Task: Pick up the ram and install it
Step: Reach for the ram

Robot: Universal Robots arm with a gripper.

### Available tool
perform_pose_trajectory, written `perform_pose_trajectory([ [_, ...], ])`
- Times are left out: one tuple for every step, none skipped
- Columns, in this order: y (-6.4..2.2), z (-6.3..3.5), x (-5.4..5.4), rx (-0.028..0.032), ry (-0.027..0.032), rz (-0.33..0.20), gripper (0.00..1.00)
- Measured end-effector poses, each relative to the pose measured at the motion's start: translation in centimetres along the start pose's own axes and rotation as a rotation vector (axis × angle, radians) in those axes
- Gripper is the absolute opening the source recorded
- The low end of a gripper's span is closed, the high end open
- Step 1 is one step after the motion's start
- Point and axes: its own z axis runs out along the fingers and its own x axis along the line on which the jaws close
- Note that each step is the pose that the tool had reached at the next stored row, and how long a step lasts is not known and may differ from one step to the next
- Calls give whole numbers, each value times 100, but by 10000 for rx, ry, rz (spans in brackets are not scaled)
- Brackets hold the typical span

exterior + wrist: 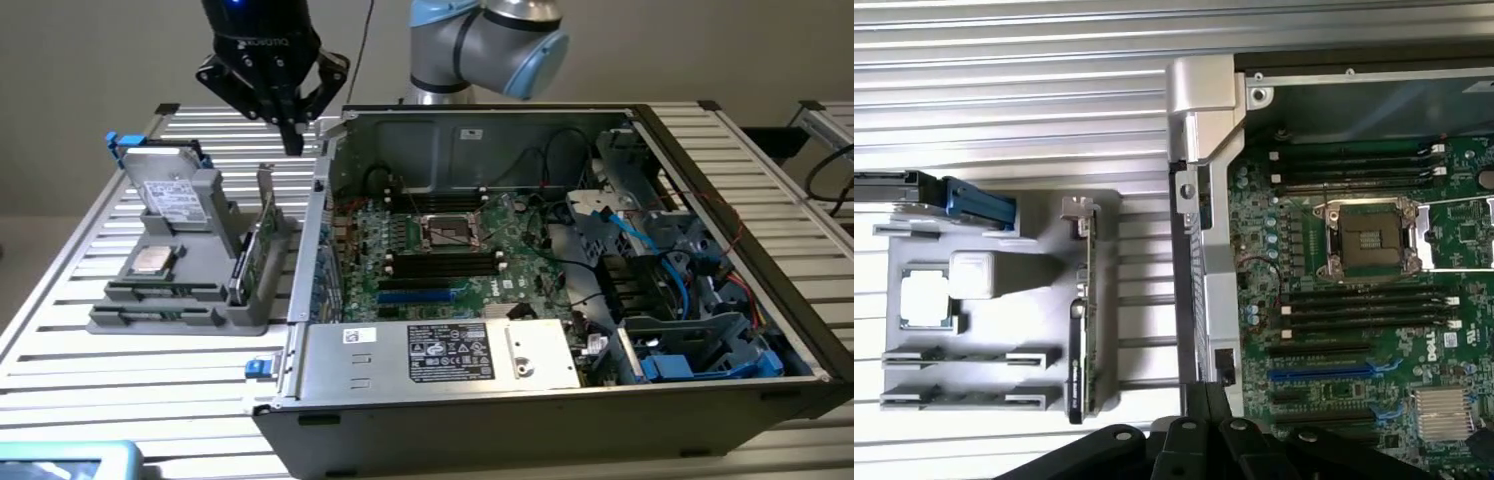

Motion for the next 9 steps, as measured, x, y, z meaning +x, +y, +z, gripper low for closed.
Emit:
perform_pose_trajectory([
  [-11,4,44,0,0,-1,11],
  [-25,11,88,-1,2,-2,11],
  [-42,19,130,0,12,-1,11],
  [-59,30,168,1,26,1,11],
  [-78,45,205,1,37,1,11],
  [-97,63,245,1,49,2,11],
  [-115,79,281,3,59,2,11],
  [-133,96,316,3,68,2,11],
  [-152,113,353,4,77,3,11],
])
